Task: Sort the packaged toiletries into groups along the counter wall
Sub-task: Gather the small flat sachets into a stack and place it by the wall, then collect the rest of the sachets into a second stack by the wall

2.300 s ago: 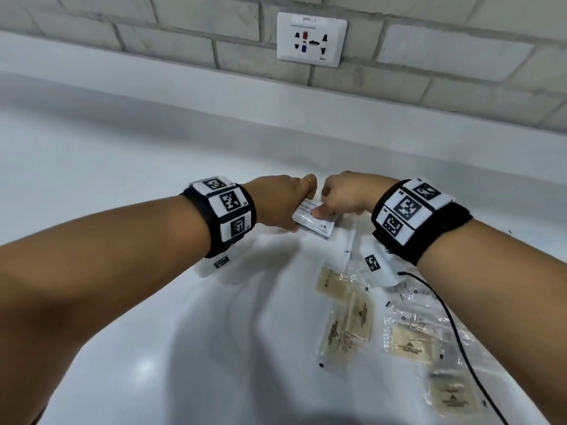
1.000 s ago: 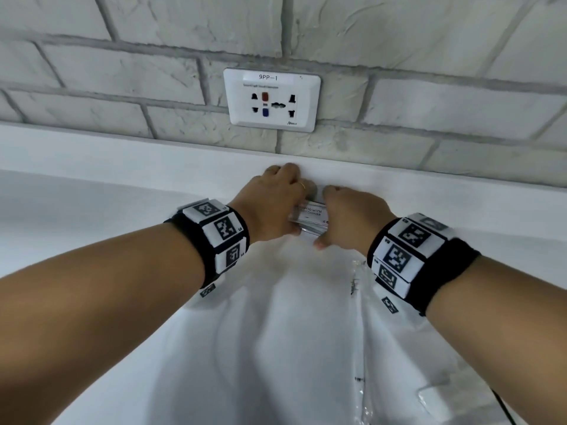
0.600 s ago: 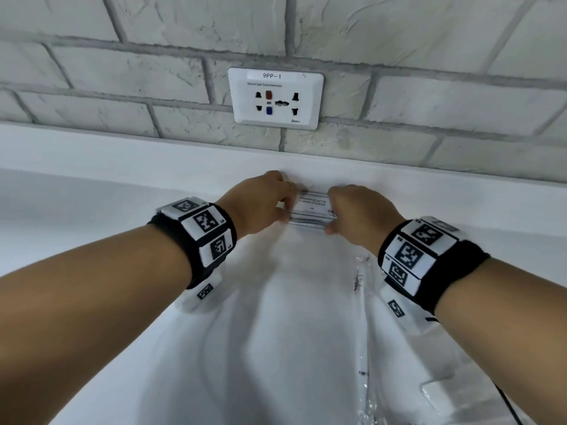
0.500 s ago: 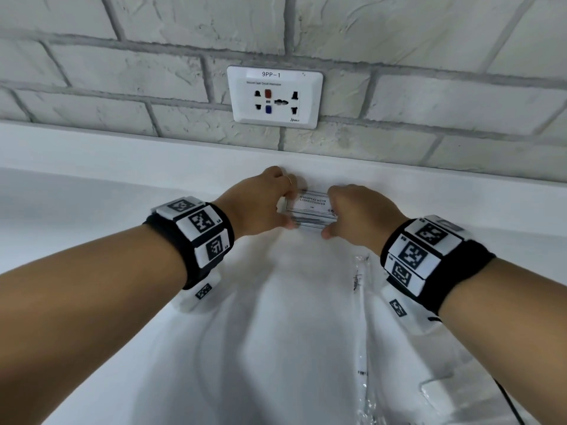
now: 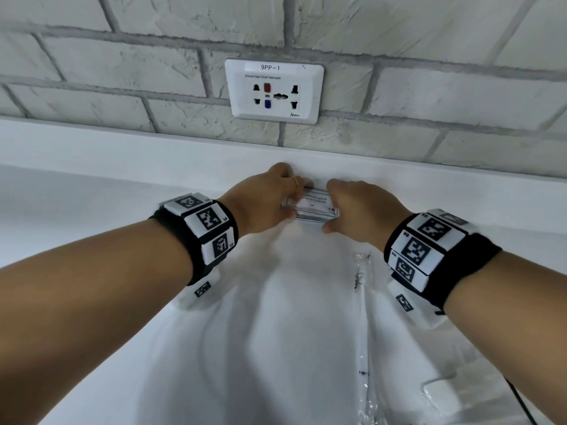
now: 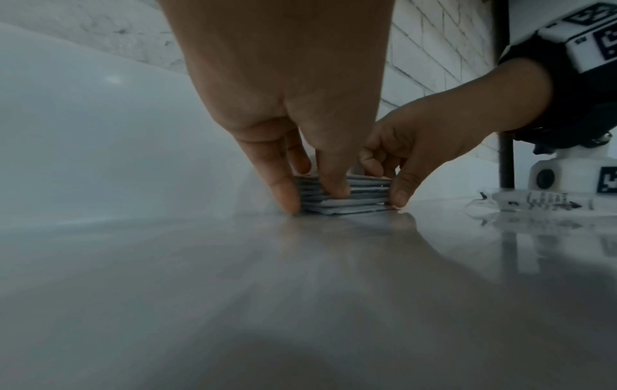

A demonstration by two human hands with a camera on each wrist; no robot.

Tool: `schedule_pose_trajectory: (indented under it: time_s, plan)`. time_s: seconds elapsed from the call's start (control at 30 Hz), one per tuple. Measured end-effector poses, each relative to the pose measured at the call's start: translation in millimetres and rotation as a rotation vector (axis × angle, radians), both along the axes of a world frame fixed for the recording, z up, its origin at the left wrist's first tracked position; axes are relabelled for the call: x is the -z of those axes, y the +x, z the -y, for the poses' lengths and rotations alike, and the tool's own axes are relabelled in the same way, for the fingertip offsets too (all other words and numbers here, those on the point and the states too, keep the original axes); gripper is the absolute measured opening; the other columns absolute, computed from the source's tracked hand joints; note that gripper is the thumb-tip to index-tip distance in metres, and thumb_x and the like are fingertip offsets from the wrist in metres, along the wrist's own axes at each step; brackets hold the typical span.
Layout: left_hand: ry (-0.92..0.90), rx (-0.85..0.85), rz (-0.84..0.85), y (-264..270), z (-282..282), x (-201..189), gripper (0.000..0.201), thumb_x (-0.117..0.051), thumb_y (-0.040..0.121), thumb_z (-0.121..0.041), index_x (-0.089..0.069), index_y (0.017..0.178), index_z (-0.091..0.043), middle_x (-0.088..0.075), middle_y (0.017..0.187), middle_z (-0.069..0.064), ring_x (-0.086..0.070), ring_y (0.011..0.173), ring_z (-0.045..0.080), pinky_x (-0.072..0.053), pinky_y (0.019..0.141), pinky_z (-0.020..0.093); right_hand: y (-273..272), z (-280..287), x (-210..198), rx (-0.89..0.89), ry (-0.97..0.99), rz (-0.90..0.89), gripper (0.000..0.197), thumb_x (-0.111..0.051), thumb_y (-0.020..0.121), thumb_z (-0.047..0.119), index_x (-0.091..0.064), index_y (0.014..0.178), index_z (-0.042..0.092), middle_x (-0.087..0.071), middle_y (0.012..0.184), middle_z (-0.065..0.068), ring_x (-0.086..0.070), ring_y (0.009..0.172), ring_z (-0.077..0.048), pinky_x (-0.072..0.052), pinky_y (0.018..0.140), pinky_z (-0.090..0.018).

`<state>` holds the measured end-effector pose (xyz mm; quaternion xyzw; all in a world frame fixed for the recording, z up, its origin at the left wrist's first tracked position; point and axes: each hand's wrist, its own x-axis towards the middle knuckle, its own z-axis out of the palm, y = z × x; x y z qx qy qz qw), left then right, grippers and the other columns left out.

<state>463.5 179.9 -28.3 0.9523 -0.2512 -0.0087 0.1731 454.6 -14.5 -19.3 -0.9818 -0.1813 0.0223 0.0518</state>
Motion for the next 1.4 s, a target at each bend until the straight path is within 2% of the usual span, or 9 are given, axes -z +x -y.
schedule_pose_trajectory:
  time_s: [0.17,0.3,0.5,0.67,0.77,0.9,1.03,1.2,1.4]
  plan:
    - [-0.013,-0.049,-0.06,5,1,1,0.026,-0.075,0.078,-0.022,-0.061,0.098,-0.014,-0.047,0.112,0.0,-0.051,0.076,0.012,-0.044,0.081,0.024,-1,-1,-1,0.019,-0.012,-0.001,0.037,-0.075,0.079,0.035,-0.05,0.096,0.015,-0.063,0.097,-0.006,-0.058,0.086,-0.028,-0.039,0.067,-0.029]
    - [0.0,-0.027,-0.084,2,3,0,0.033,-0.079,0.074,-0.023,-0.055,0.094,-0.012,-0.041,0.109,-0.006,-0.048,0.075,0.009,-0.043,0.078,0.023,-2,-1,-4,0.037,-0.013,-0.042,0.047,-0.08,0.073,0.039,-0.039,0.089,0.021,-0.051,0.086,0.002,-0.047,0.076,-0.021,-0.035,0.065,-0.028]
    - [-0.022,-0.042,-0.102,5,6,-1,0.038,-0.08,0.071,-0.015,-0.048,0.091,-0.023,-0.046,0.108,0.0,-0.05,0.078,0.014,-0.045,0.079,0.027,2,-2,-2,0.027,-0.037,-0.035,0.042,-0.079,0.074,0.036,-0.047,0.094,0.017,-0.063,0.099,-0.006,-0.046,0.075,-0.021,-0.034,0.066,-0.028]
    - [-0.068,-0.127,-0.062,-2,-4,-5,0.058,-0.083,0.066,-0.042,-0.054,0.111,-0.018,-0.045,0.11,-0.005,-0.06,0.085,0.019,-0.053,0.08,0.036,-2,8,-16,0.065,0.047,-0.101,0.052,-0.081,0.071,0.042,-0.041,0.091,0.016,-0.054,0.083,0.003,-0.052,0.078,-0.021,-0.041,0.067,-0.031]
    - [-0.089,-0.19,0.044,-18,-14,-11,0.053,-0.07,0.075,-0.054,-0.053,0.111,-0.02,-0.047,0.112,-0.003,-0.062,0.085,0.019,-0.053,0.077,0.035,-14,34,-29,0.14,0.142,-0.083,0.041,-0.071,0.08,0.046,-0.047,0.099,0.018,-0.059,0.097,0.0,-0.057,0.089,-0.021,-0.046,0.076,-0.033]
    - [-0.083,-0.136,0.044,-61,-12,-15,0.034,-0.065,0.085,-0.041,-0.055,0.111,-0.022,-0.047,0.115,-0.004,-0.064,0.088,0.018,-0.051,0.075,0.032,-58,82,-44,0.212,0.147,-0.202,0.024,-0.06,0.09,0.041,-0.06,0.108,0.025,-0.059,0.105,0.009,-0.057,0.101,-0.015,-0.042,0.085,-0.029]
    - [-0.003,0.025,0.037,-122,17,-23,0.026,-0.063,0.087,-0.04,-0.06,0.108,-0.026,-0.051,0.113,-0.009,-0.061,0.092,0.01,-0.044,0.072,0.023,-127,132,-47,0.264,0.155,-0.349,0.022,-0.063,0.089,0.037,-0.064,0.109,0.027,-0.064,0.108,0.01,-0.059,0.103,-0.013,-0.043,0.092,-0.03]
    - [0.054,0.168,-0.033,-189,74,-30,0.024,-0.057,0.089,-0.047,-0.061,0.106,-0.03,-0.054,0.105,-0.014,-0.058,0.091,0.006,-0.044,0.071,0.023,-216,194,-40,0.356,0.248,-0.406,0.008,-0.065,0.086,0.042,-0.062,0.094,0.041,-0.061,0.1,0.025,-0.058,0.099,-0.001,-0.045,0.085,-0.028]
    - [0.119,0.168,-0.118,-237,141,-28,0.023,-0.055,0.09,-0.047,-0.062,0.101,-0.029,-0.056,0.095,-0.013,-0.056,0.086,0.009,-0.046,0.071,0.029,-299,247,-30,0.434,0.423,-0.328,0.012,-0.064,0.089,0.031,-0.067,0.101,0.029,-0.061,0.099,0.024,-0.057,0.096,0.001,-0.043,0.074,-0.022]
